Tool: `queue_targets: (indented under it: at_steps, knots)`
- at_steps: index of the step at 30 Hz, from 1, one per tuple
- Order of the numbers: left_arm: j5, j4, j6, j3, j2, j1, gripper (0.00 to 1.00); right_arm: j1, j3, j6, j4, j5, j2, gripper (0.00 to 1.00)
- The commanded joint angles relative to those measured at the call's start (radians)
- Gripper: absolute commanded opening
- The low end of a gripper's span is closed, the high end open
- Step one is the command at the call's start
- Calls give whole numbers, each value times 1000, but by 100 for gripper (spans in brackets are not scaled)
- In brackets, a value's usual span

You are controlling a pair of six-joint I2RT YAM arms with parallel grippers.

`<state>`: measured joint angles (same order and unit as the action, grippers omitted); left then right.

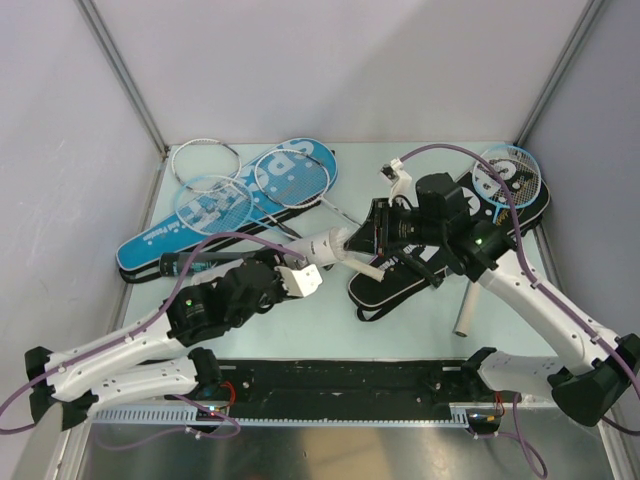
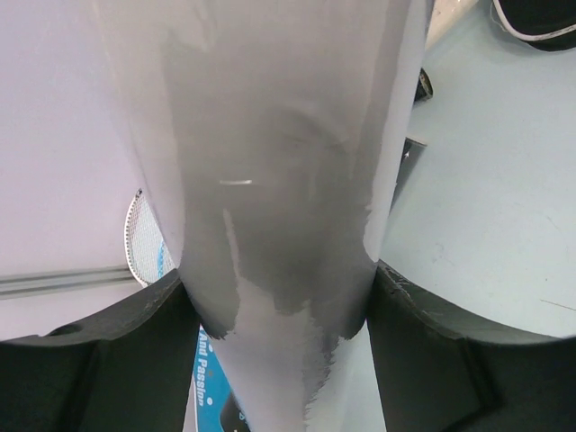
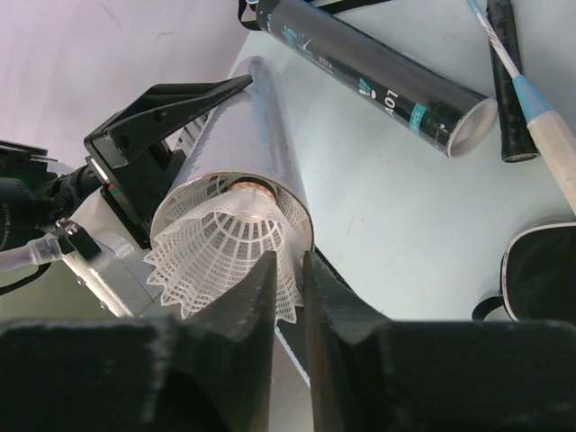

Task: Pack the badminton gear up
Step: Place the shuttlecock at the shuttle tube.

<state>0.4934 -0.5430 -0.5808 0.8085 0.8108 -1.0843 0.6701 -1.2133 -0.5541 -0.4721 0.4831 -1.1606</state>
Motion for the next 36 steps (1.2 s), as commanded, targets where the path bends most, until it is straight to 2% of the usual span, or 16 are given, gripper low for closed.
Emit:
queue_targets:
  at_steps: [1,3,8,12,20,21,25,28,36]
  knots:
    - [-95,96,-58,48,-7,-35,27,11,-73,19,31,-27,4,26]
    - [-94,95,-58,44,-13,-35,27,9,-75,10,48,-14,13,29]
    - [-99,96,-56,46,-22,-37,27,17,-75,1,75,5,-10,16]
    - [-113,98,-52,57,-23,-37,27,48,-74,-5,98,7,-43,12]
    - [-124,114,-57,69,-11,-38,27,135,-75,-24,147,-87,-104,10]
    - [-124,117,-58,70,-10,-39,27,141,-74,-24,139,-104,-108,11]
    - [-121,119,-63,71,-6,-39,27,149,-73,-32,116,-148,-92,26]
    - [-117,120,-66,71,-8,-39,27,144,-72,-33,102,-196,-54,34]
    - [-113,120,-61,62,-21,-39,27,136,-50,12,107,-319,71,35]
